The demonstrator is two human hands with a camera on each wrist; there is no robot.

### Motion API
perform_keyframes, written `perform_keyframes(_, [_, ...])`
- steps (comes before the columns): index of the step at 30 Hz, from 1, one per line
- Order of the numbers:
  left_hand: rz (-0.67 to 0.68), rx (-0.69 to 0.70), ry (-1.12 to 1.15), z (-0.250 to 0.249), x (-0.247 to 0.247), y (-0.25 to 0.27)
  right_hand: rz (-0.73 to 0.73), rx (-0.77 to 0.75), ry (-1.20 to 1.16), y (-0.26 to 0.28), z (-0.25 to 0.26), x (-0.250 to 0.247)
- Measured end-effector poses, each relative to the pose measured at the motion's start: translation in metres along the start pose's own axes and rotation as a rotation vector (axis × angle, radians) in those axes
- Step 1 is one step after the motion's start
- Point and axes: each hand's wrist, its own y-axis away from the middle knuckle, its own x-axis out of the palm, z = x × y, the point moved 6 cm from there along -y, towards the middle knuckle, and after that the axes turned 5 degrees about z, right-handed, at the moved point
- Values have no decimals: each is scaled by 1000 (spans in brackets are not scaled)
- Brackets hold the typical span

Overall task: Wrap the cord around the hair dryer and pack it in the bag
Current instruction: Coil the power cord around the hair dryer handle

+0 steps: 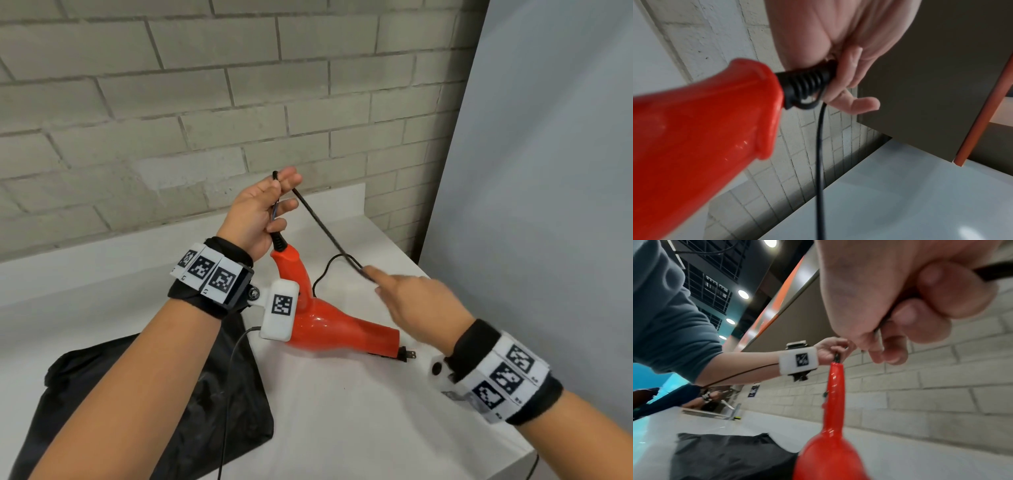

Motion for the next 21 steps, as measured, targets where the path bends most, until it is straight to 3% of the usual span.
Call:
perform_keyframes(2, [5, 10, -5, 0, 2, 0, -89, 36, 87, 3, -18, -17])
perform_keyframes(5, [19, 36, -1, 2, 10, -2, -111, -5, 188, 4, -22, -29])
perform_keyframes(9, [43, 53, 8, 6, 21, -5, -169, -223, 268, 6, 14, -31])
perform_keyframes(14, [50, 110, -299, 11, 38, -2, -373, -464, 233, 13, 54, -59])
perform_keyframes(17, [88, 90, -372, 13, 45, 0, -513, -452, 171, 3, 59, -91])
perform_keyframes(21, [169, 47, -355, 8, 56, 7, -575, -320, 21, -26, 53, -121])
